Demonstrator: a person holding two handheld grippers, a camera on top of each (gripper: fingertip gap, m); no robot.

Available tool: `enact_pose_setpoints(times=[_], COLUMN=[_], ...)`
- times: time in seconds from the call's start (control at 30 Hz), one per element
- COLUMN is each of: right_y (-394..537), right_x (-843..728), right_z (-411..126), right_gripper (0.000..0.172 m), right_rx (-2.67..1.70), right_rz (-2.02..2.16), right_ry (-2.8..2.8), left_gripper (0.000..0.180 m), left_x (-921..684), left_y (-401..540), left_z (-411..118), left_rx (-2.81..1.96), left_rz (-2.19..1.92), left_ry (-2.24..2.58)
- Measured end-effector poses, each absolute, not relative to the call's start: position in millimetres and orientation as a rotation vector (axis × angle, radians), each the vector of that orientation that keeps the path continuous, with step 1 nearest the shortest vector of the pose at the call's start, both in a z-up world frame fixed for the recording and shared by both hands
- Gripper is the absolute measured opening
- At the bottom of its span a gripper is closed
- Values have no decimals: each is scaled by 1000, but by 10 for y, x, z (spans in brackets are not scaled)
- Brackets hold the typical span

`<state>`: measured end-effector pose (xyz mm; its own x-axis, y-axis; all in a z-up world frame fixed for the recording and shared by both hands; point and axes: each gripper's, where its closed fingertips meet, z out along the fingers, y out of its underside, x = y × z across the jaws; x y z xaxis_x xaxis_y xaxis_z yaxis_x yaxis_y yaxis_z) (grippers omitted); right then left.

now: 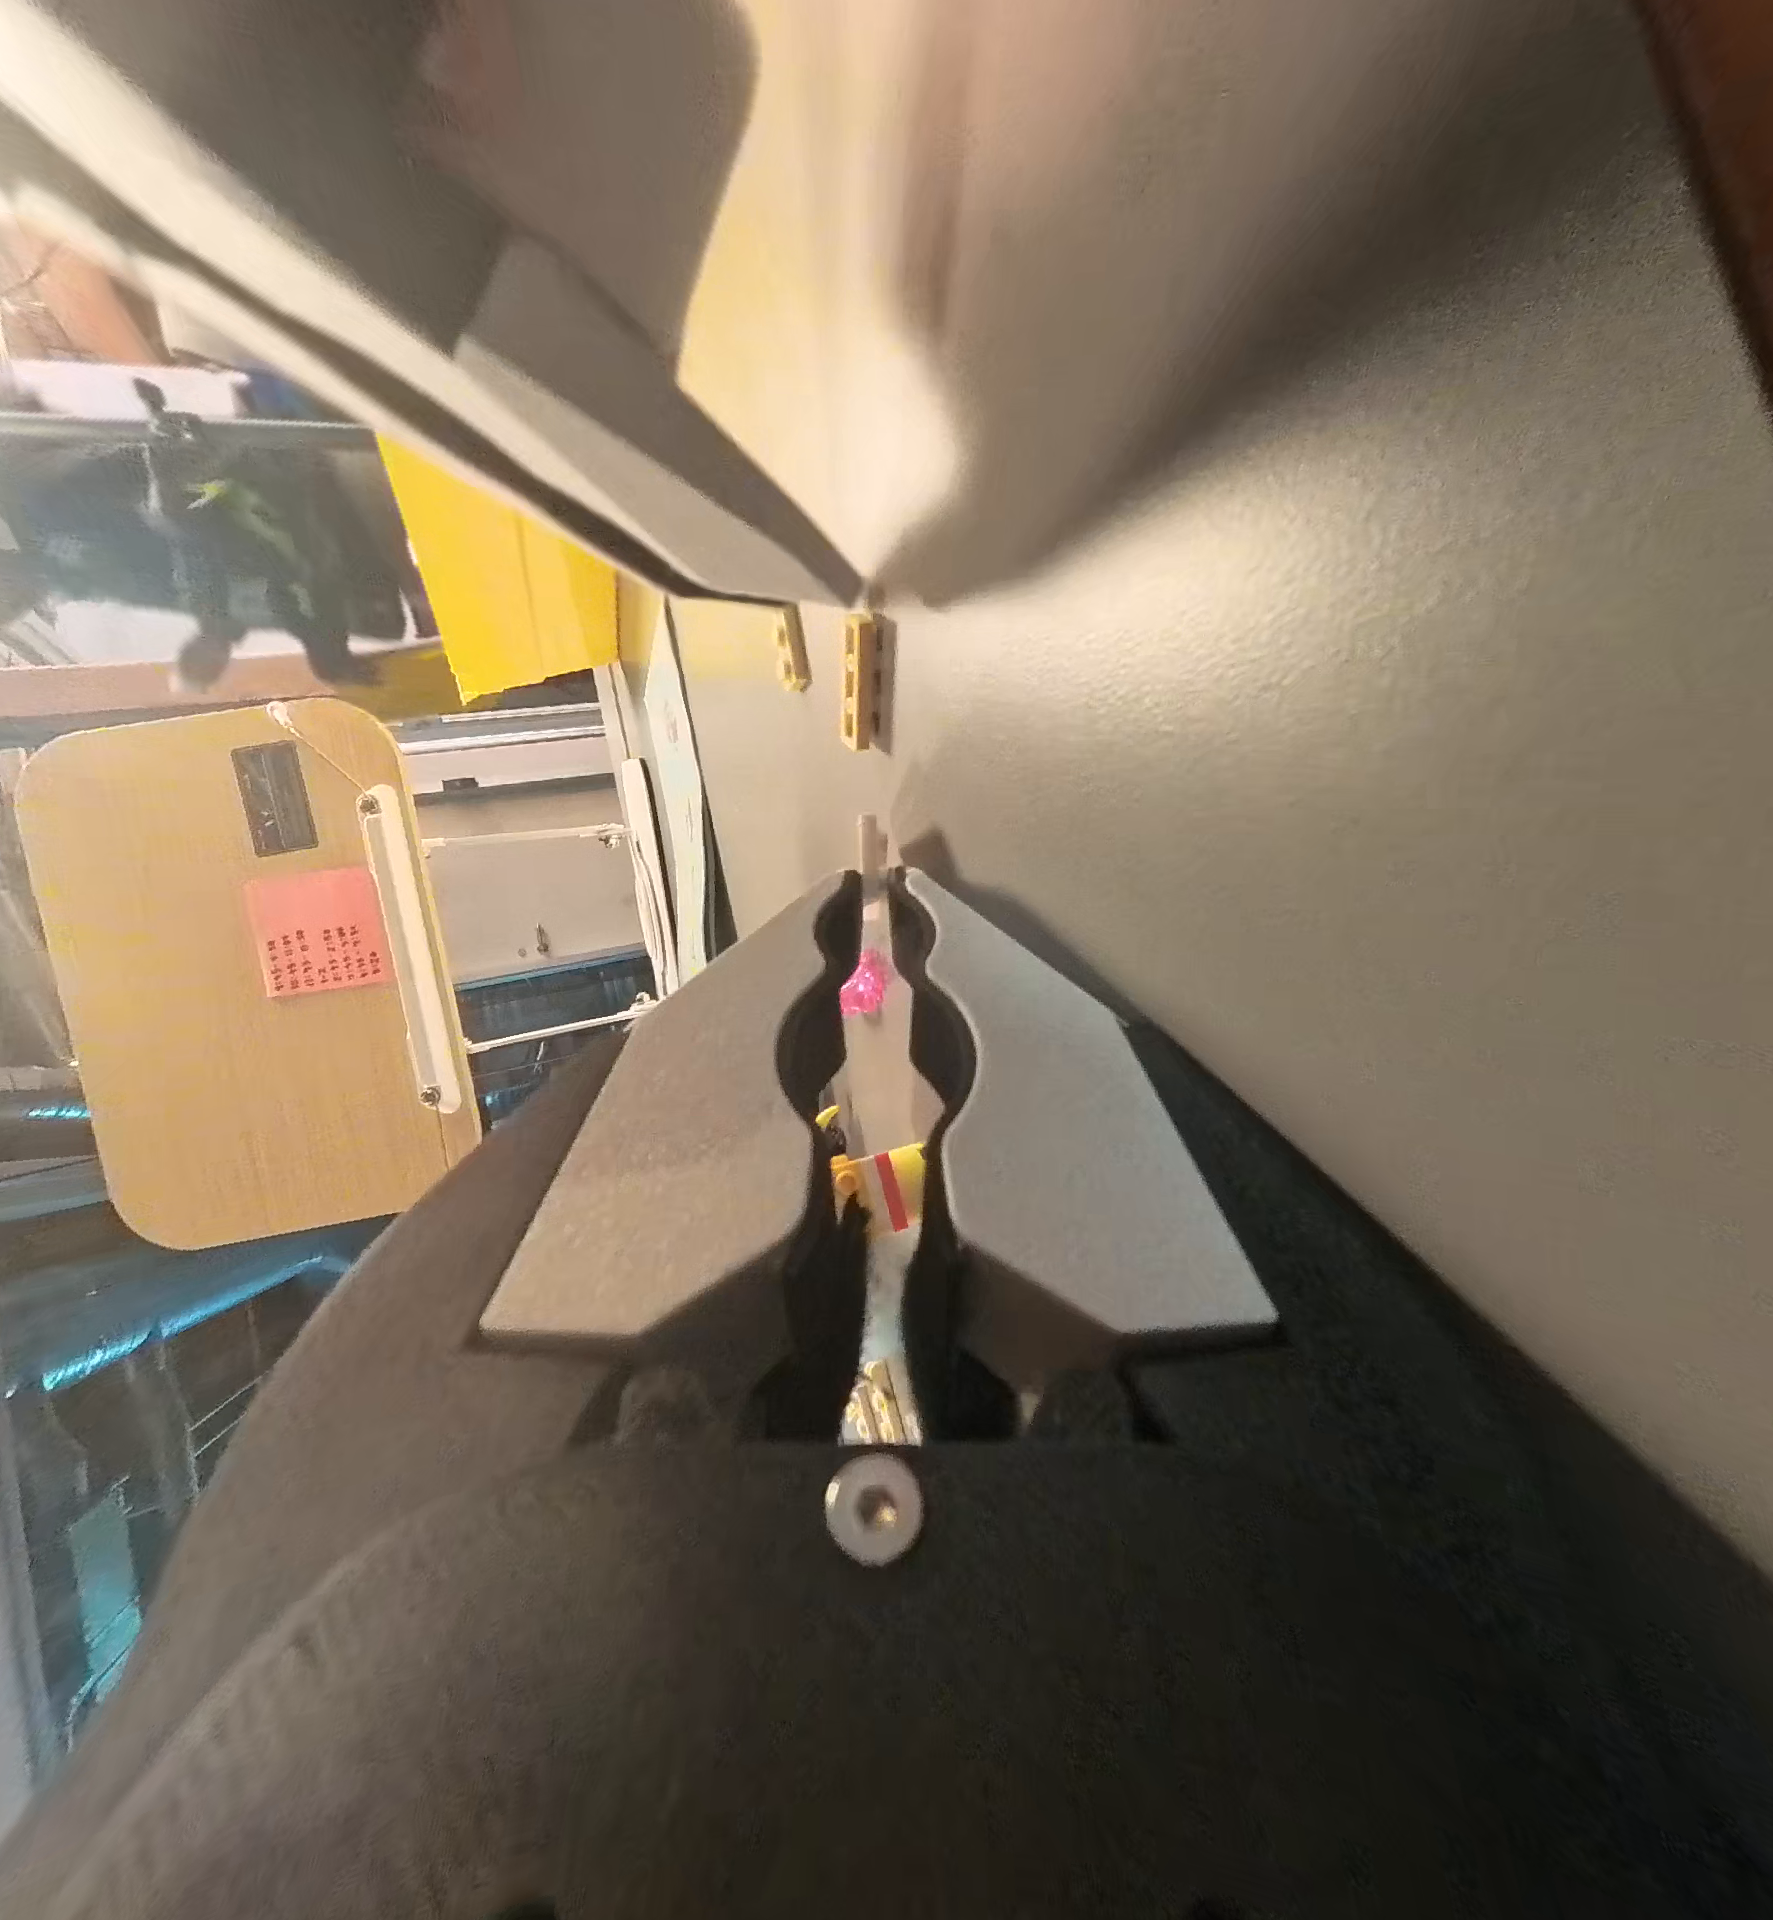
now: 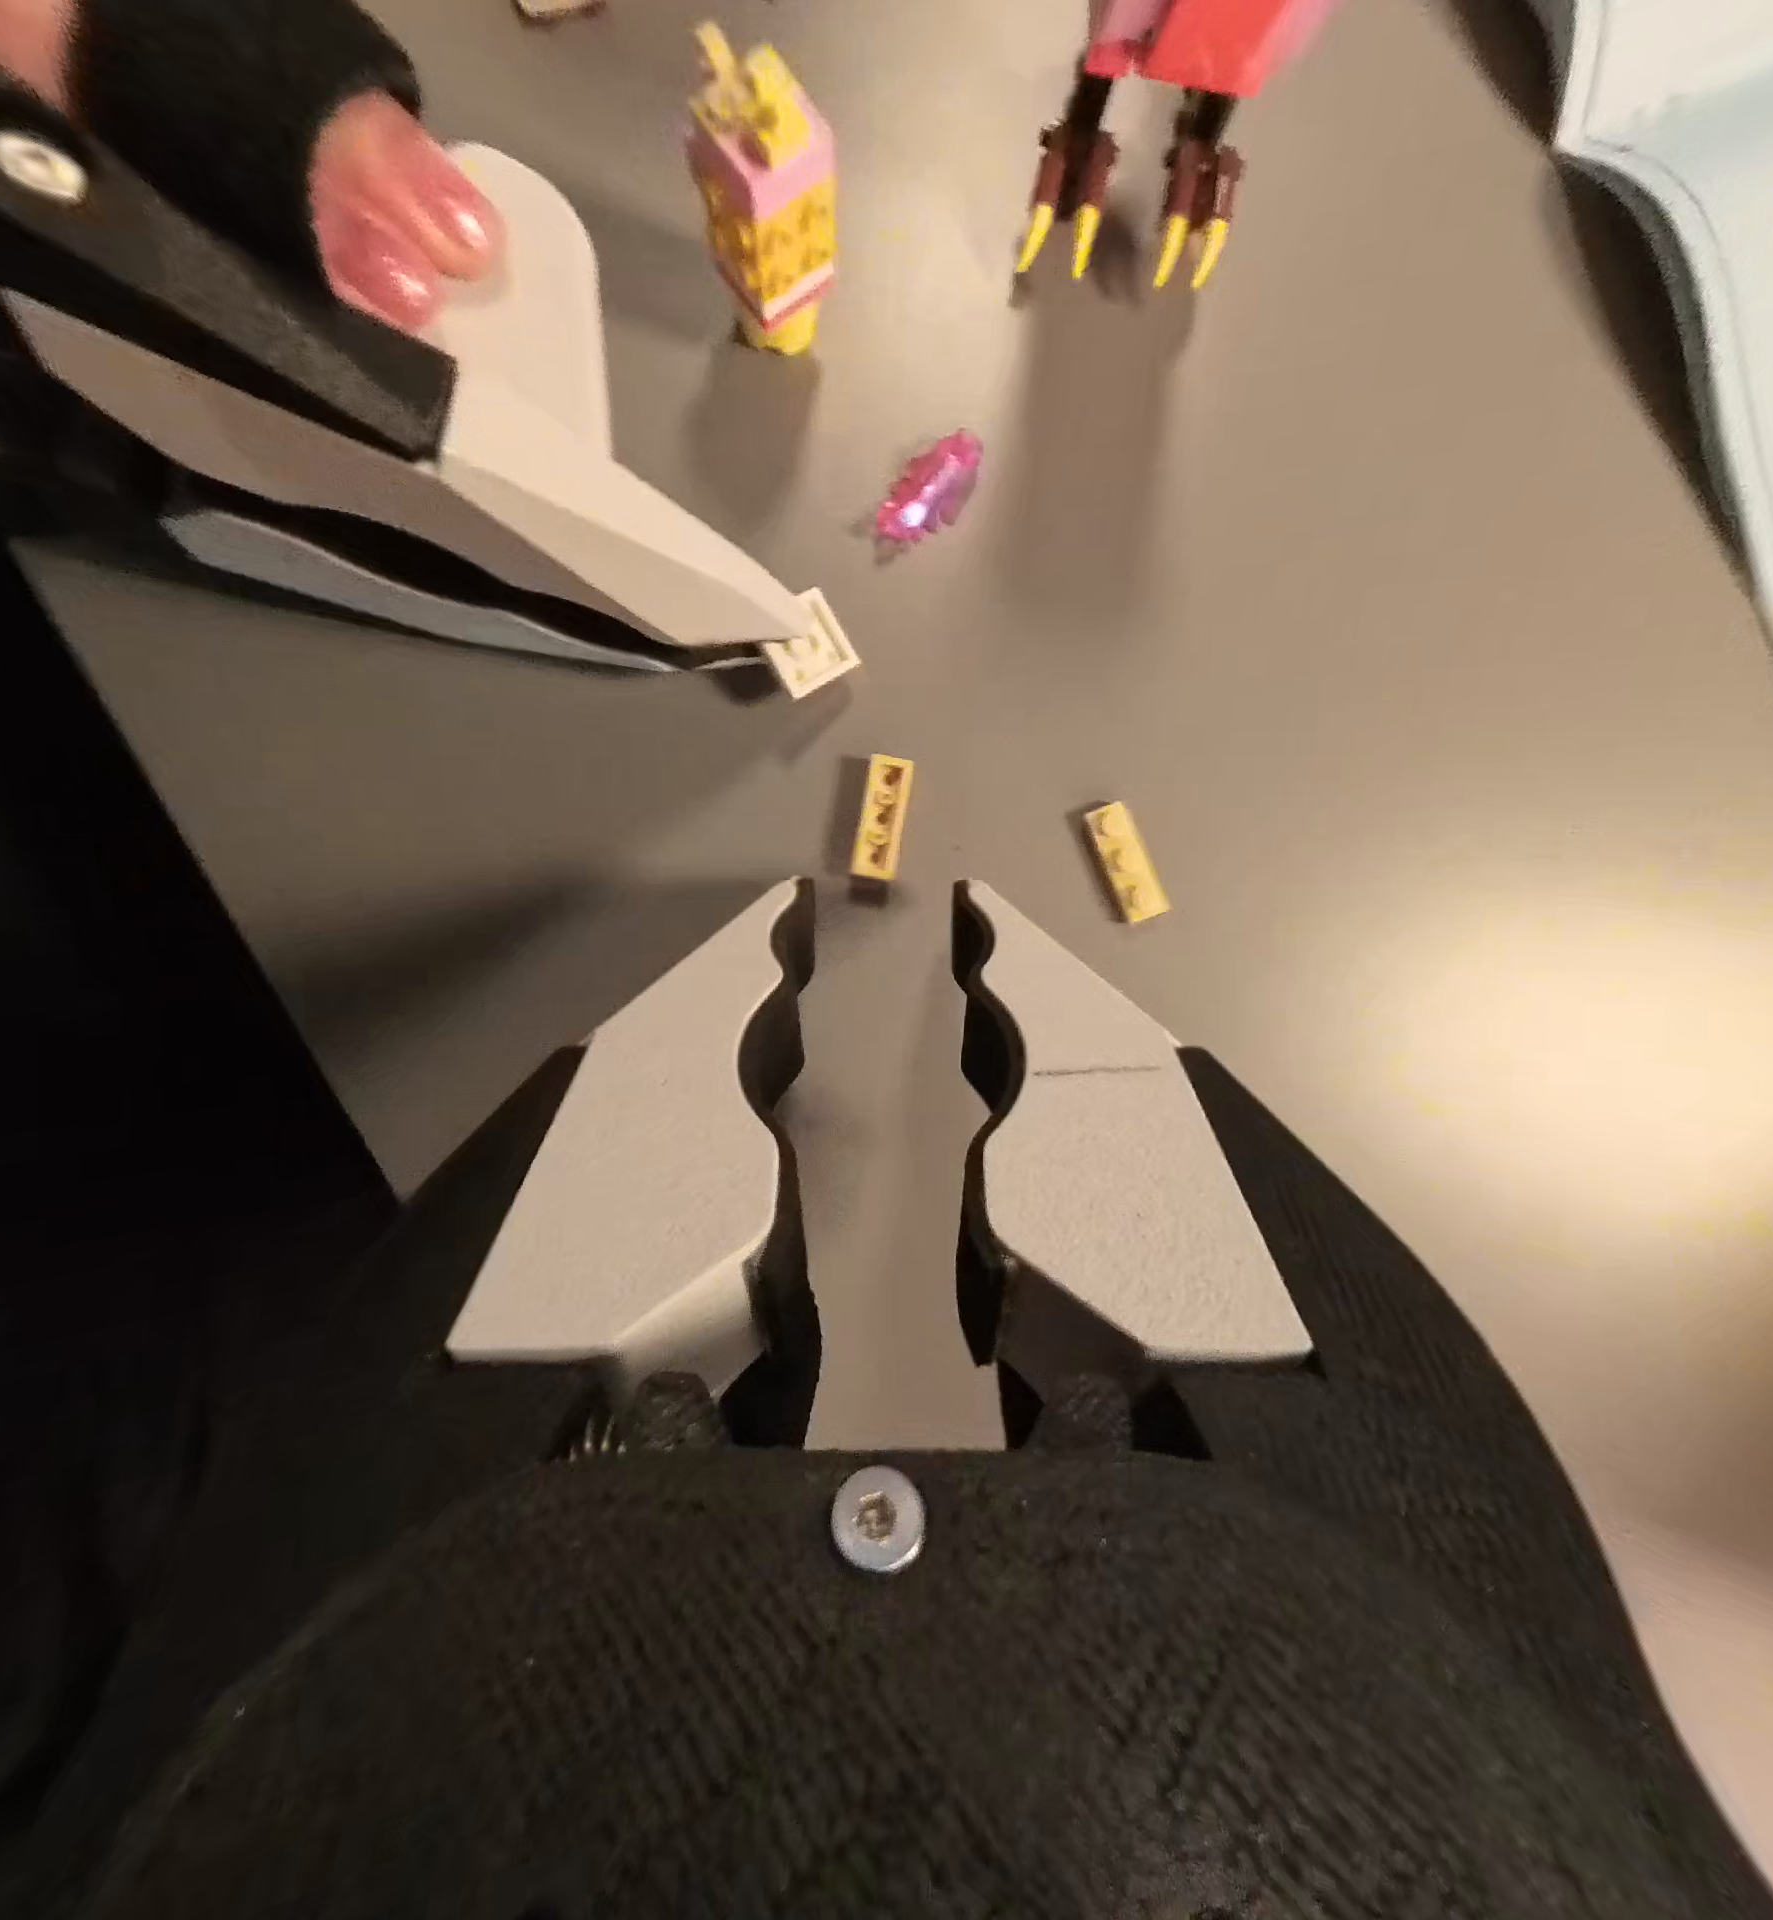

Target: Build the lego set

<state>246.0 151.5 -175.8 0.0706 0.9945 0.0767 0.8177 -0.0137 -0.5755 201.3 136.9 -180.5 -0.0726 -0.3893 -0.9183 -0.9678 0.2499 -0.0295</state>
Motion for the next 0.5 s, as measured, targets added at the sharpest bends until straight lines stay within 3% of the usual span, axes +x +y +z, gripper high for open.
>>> enact_pose_setpoints(times=[0.3,0.5], right_y=[1203,1452], right_x=[2333,2300], right_z=[-1750,-1694], right_gripper=[30,36], right_rx=[-1913,-1710], right_rz=[877,828], right_ry=[-1731,-1728], left_gripper=[3,4], left_x=[2010,2027], left_y=[1347,1328], left_z=[-1808,-1805], left_rx=[-1250,-1183], left_rz=[774,746], left_ry=[1646,1663])
